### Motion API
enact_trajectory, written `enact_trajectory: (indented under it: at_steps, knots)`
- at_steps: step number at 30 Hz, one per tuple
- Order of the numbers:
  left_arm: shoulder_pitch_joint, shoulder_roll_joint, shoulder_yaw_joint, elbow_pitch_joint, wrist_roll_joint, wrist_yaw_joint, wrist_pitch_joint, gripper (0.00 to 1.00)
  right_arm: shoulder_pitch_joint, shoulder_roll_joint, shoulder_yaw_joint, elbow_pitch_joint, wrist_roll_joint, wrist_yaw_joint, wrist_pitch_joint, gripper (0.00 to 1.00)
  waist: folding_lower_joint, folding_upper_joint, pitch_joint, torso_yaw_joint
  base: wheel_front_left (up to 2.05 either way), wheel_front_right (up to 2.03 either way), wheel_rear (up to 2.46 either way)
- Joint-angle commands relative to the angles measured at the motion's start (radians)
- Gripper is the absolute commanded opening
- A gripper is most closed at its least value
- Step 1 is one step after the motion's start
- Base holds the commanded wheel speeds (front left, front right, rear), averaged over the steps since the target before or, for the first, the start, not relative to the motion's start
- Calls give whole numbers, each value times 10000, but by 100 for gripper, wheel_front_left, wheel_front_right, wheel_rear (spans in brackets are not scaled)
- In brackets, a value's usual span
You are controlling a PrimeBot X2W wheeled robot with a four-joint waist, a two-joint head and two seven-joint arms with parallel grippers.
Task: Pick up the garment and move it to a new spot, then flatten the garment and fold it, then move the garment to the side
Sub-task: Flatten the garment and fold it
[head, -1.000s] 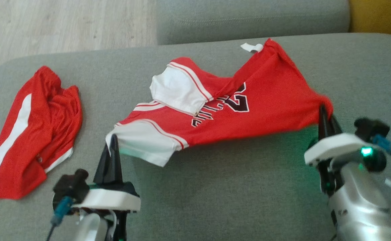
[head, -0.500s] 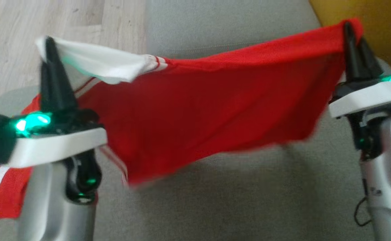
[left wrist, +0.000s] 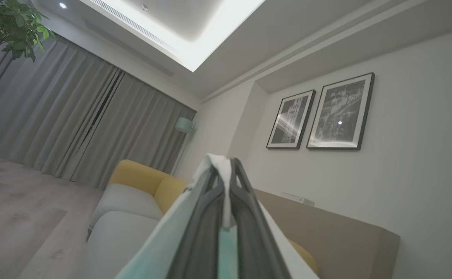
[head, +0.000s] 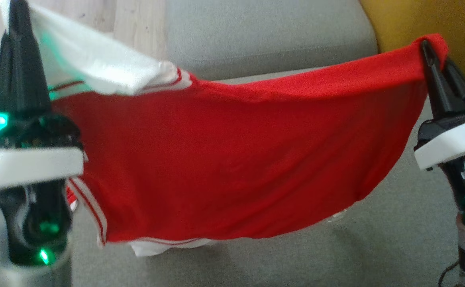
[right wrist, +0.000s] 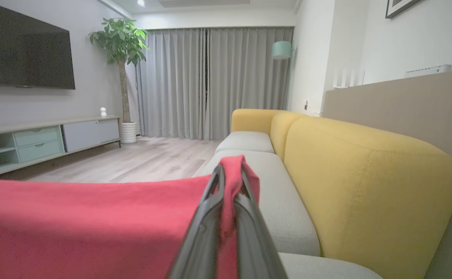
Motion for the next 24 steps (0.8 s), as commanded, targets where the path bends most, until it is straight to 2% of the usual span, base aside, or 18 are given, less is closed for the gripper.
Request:
enact_trajectory:
  at_steps: [1,6,9,11,14,17,20,24]
  knots:
    - [-925,477,414,-101,109,43,263,0,-420,42,64,-376,-76,-7,245,0,1,-1,213,8,0,0,0]
    - [-2759,619,241,1972,-383,34,1119,0,-1833,21,-27,320,-274,-7,793,0,1,-1,1489,19,0,0,0]
    - [-4650,1045,184,3938,-138,-399,1114,0,-3716,-141,256,1519,-354,-7,618,0,1,-1,2783,-39,0,0,0]
    - [-5971,1070,106,5622,-19,-711,824,0,-5031,-196,473,2843,-404,-7,271,0,1,-1,3389,-6,0,0,0]
    - [-8101,1164,-52,8050,529,-1157,-77,0,-7181,-59,652,5126,-326,-7,-403,0,1,-1,4188,-7,0,0,0]
    - [-10184,1120,45,9952,913,-1357,-1326,0,-9286,-73,928,7121,-740,-7,-1778,0,1,-1,4755,27,0,0,0]
    - [-11947,981,206,11310,1061,-1561,-2627,0,-10891,84,769,8722,-990,-7,-3319,0,1,-1,5070,140,0,0,0]
    - [-13111,851,48,12730,1226,-2051,-3773,0,-11957,227,785,10388,-1207,-7,-4935,0,1,-1,5042,253,0,0,0]
